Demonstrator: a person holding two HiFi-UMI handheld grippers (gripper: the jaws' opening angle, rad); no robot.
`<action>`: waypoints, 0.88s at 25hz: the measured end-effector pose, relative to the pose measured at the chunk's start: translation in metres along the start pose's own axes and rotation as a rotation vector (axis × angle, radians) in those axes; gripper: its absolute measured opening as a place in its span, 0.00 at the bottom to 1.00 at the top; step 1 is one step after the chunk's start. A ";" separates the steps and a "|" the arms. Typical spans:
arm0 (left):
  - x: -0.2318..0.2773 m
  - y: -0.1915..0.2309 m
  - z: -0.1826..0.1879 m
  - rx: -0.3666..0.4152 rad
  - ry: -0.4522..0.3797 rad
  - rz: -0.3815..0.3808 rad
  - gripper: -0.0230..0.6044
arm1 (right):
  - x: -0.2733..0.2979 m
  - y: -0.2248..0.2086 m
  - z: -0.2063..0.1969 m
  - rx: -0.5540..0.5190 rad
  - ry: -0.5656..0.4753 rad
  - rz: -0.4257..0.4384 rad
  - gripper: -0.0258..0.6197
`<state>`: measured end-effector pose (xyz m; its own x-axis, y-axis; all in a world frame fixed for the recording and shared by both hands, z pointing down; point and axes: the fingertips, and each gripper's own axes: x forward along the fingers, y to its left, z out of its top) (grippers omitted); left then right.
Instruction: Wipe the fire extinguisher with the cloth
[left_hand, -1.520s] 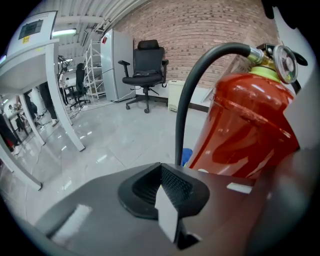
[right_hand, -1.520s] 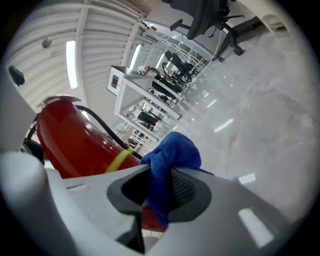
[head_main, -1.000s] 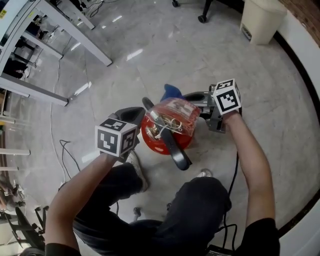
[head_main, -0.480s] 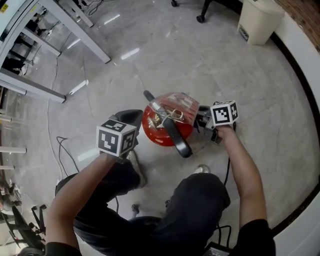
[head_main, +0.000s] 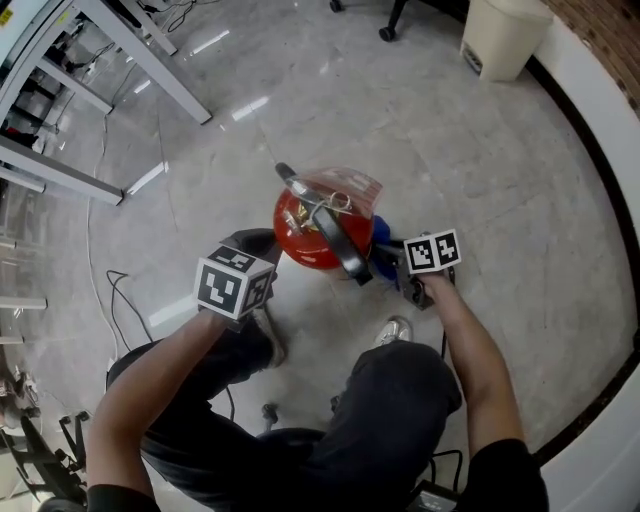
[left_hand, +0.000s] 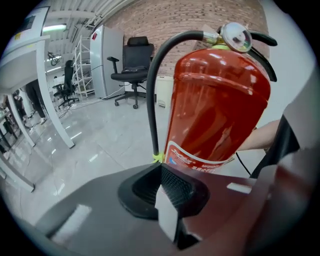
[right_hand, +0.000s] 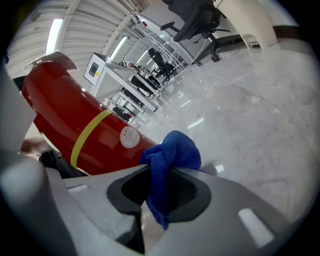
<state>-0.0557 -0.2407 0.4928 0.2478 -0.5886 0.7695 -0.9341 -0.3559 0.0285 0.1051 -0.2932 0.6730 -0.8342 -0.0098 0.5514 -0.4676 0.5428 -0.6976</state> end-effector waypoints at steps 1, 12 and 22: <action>-0.002 -0.002 0.000 0.007 -0.001 -0.001 0.05 | -0.003 0.004 -0.005 -0.008 0.008 0.005 0.17; -0.022 -0.024 0.012 0.035 -0.070 -0.006 0.05 | -0.071 0.096 0.019 -0.229 -0.078 0.065 0.17; -0.057 -0.010 0.032 0.169 -0.101 -0.005 0.05 | -0.142 0.193 0.073 -0.450 -0.196 0.050 0.17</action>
<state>-0.0520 -0.2266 0.4282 0.2848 -0.6536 0.7012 -0.8784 -0.4709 -0.0822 0.1116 -0.2477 0.4267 -0.9119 -0.1093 0.3956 -0.2893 0.8549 -0.4307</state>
